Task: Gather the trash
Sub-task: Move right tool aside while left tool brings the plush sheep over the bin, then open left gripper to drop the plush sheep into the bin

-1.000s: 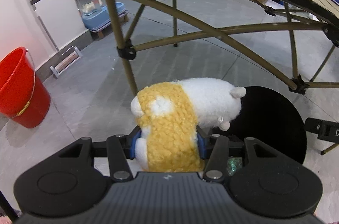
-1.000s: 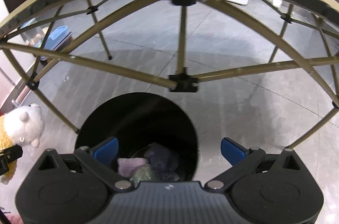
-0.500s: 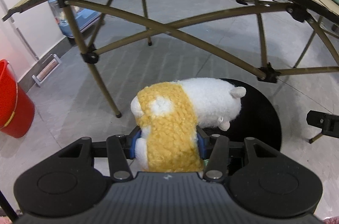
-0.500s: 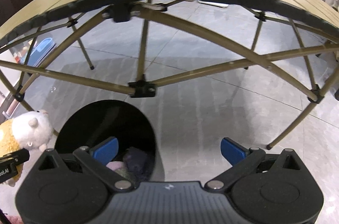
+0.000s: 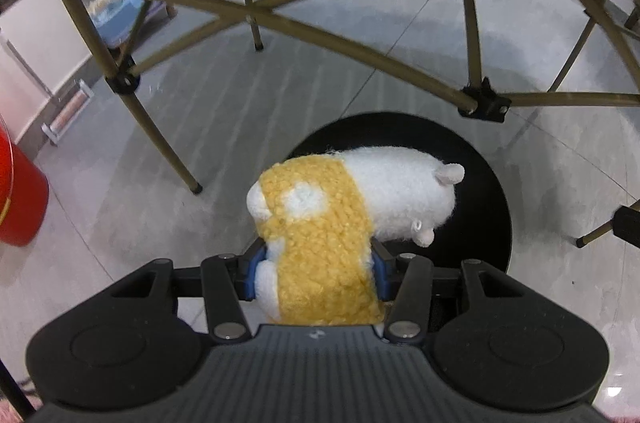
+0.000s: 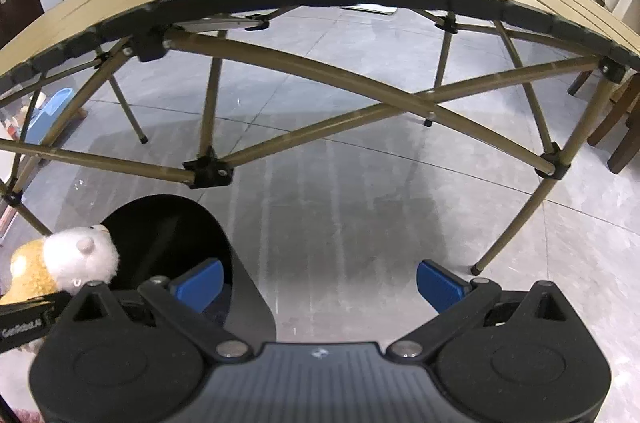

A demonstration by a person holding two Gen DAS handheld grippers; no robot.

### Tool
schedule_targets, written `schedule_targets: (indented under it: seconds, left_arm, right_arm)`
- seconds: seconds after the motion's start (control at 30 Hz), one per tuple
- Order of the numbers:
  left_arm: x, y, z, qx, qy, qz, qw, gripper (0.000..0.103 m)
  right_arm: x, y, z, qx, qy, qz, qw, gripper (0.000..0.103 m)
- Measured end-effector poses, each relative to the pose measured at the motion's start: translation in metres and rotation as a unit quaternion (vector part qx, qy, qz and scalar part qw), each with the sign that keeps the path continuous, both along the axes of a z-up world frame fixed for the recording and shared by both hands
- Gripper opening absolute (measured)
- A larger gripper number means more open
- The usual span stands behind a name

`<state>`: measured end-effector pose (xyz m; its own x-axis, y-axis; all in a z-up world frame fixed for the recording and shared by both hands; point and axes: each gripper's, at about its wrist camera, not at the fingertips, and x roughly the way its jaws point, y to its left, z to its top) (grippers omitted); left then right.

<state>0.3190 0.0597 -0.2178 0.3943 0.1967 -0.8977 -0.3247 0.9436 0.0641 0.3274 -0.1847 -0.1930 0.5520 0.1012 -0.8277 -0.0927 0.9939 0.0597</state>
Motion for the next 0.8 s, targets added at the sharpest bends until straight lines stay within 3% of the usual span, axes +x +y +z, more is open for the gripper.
schedule_targets:
  seconds: [0.27,0.63,0.7,0.77,0.8]
  left_arm:
    - [0.018,-0.003,-0.016,-0.018,0.019,0.014,0.9996,0.051]
    - [0.023,-0.018,-0.023,-0.03,0.023,-0.01,0.9992,0.053]
    - [0.023,-0.021,-0.021,-0.028,0.015,-0.018,0.9993,0.064]
    - [0.022,-0.022,-0.017,-0.033,0.002,-0.022,0.9992,0.102]
    - [0.022,-0.022,-0.015,-0.035,-0.003,-0.02,0.9992,0.103]
  right_arm:
    - [0.001,-0.016,-0.007,-0.009,0.007,-0.015,1.0,0.103]
    - [0.001,-0.021,-0.018,-0.017,0.021,-0.021,0.999,0.103]
    - [0.001,-0.02,-0.018,-0.017,0.022,-0.021,0.999,0.103]
    - [0.001,-0.02,-0.018,-0.017,0.021,-0.021,0.999,0.103]
    - [0.001,-0.019,-0.018,-0.016,0.02,-0.02,0.999,0.103]
